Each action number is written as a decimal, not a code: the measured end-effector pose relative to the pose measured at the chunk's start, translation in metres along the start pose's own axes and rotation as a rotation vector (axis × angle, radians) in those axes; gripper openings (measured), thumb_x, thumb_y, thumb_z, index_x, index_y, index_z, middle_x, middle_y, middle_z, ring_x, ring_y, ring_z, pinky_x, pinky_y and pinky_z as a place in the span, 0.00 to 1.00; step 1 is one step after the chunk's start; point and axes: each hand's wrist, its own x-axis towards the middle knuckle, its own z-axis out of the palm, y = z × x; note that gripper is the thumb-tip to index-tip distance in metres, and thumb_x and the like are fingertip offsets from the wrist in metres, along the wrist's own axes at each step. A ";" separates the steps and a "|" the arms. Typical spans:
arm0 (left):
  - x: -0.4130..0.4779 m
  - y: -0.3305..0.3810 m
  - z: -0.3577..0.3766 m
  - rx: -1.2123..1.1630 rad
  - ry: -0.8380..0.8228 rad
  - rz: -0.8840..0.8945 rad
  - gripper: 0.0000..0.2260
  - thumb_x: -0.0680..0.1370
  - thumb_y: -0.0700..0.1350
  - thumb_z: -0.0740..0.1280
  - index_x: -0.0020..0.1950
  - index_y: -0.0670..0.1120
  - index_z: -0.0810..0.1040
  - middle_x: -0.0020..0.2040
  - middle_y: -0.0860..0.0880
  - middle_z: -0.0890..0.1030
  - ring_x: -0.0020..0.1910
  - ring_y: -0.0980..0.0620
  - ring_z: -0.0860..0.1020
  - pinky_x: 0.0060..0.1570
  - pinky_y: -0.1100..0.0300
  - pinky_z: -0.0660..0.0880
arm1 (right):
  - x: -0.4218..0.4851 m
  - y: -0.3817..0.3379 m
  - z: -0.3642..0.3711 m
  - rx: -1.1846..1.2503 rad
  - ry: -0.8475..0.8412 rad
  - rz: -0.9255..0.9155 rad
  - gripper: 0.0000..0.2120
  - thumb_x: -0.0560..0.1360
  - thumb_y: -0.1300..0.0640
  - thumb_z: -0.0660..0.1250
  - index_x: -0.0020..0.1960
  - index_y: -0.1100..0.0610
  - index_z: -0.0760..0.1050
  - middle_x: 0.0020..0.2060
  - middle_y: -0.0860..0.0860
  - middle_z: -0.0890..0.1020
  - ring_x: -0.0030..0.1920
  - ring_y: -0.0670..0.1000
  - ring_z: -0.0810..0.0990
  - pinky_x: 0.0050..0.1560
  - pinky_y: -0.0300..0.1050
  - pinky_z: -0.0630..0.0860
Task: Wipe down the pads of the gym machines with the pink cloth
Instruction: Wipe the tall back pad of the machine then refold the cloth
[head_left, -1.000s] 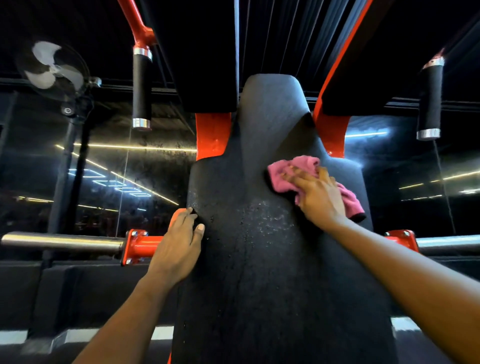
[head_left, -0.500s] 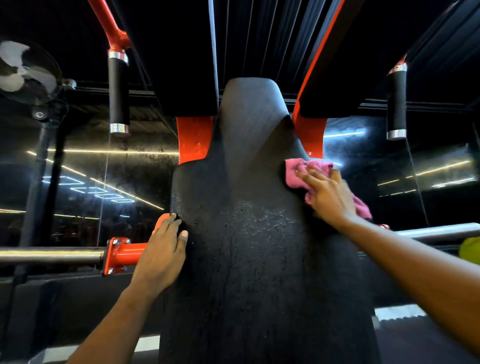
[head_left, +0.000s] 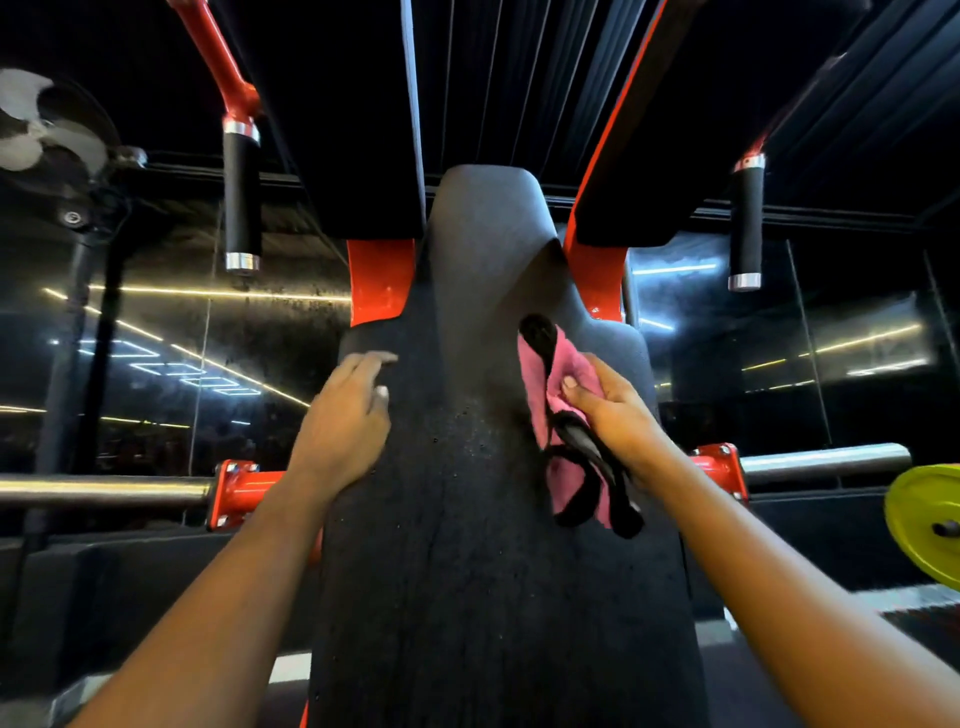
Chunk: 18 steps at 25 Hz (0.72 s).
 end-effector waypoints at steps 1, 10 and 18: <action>0.005 0.012 -0.004 -0.067 -0.048 0.040 0.20 0.77 0.35 0.64 0.69 0.45 0.73 0.66 0.45 0.75 0.67 0.46 0.73 0.69 0.49 0.67 | -0.011 -0.011 0.011 0.156 -0.057 -0.016 0.08 0.82 0.58 0.64 0.59 0.52 0.77 0.50 0.51 0.83 0.52 0.50 0.81 0.62 0.54 0.76; 0.005 0.042 -0.018 -0.203 -0.376 -0.128 0.17 0.73 0.57 0.67 0.52 0.45 0.73 0.47 0.45 0.82 0.50 0.44 0.80 0.54 0.45 0.76 | -0.040 -0.049 0.063 0.322 -0.182 0.033 0.03 0.85 0.60 0.56 0.57 0.60 0.66 0.43 0.52 0.75 0.38 0.39 0.78 0.42 0.32 0.76; 0.025 0.063 -0.030 0.254 -0.417 0.145 0.18 0.72 0.51 0.75 0.37 0.49 0.66 0.33 0.51 0.73 0.37 0.44 0.74 0.36 0.54 0.60 | -0.046 -0.011 0.071 0.327 -0.157 0.231 0.19 0.80 0.39 0.65 0.64 0.51 0.77 0.52 0.48 0.87 0.50 0.47 0.86 0.47 0.43 0.81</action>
